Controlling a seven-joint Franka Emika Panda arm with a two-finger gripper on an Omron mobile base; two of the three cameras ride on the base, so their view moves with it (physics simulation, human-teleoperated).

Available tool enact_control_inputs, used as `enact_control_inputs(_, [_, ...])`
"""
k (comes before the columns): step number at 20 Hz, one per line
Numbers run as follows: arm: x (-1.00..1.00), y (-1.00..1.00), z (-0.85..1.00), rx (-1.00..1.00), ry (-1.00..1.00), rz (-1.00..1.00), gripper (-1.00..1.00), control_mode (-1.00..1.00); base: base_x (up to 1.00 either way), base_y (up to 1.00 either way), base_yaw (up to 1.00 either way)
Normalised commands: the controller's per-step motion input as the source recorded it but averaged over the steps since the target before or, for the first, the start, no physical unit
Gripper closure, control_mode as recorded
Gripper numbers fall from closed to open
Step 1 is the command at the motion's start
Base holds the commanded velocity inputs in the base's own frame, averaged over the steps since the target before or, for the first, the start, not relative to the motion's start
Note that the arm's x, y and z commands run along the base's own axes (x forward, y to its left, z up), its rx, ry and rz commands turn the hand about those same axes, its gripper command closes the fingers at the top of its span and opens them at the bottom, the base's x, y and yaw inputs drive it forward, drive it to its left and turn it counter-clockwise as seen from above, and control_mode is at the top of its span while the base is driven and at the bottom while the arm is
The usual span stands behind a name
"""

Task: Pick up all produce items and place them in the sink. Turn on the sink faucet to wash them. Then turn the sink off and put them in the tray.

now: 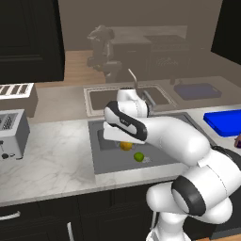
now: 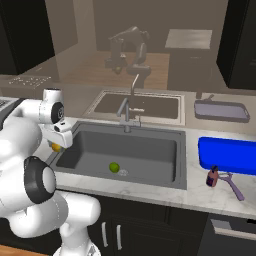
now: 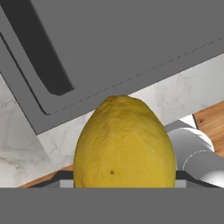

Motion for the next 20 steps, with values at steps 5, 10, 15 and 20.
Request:
enact_control_inputs(5, [0.03, -0.25, 0.00, -0.08, 0.00, 0.00, 1.00, -1.00, 0.00, 0.00, 0.00])
enact_control_inputs(10, [0.00, -0.15, 0.00, -0.07, 0.00, 0.00, 1.00, -1.00, 0.00, 0.00, 0.00])
enact_control_inputs(15, [-0.37, -0.23, 0.00, -0.08, 0.00, 0.00, 1.00, -1.00, 0.00, 0.00, 0.00])
enact_control_inputs(20, [-0.80, -0.33, 0.00, -0.07, -0.02, 0.00, 1.00, -1.00, 0.00, 0.00, 0.00])
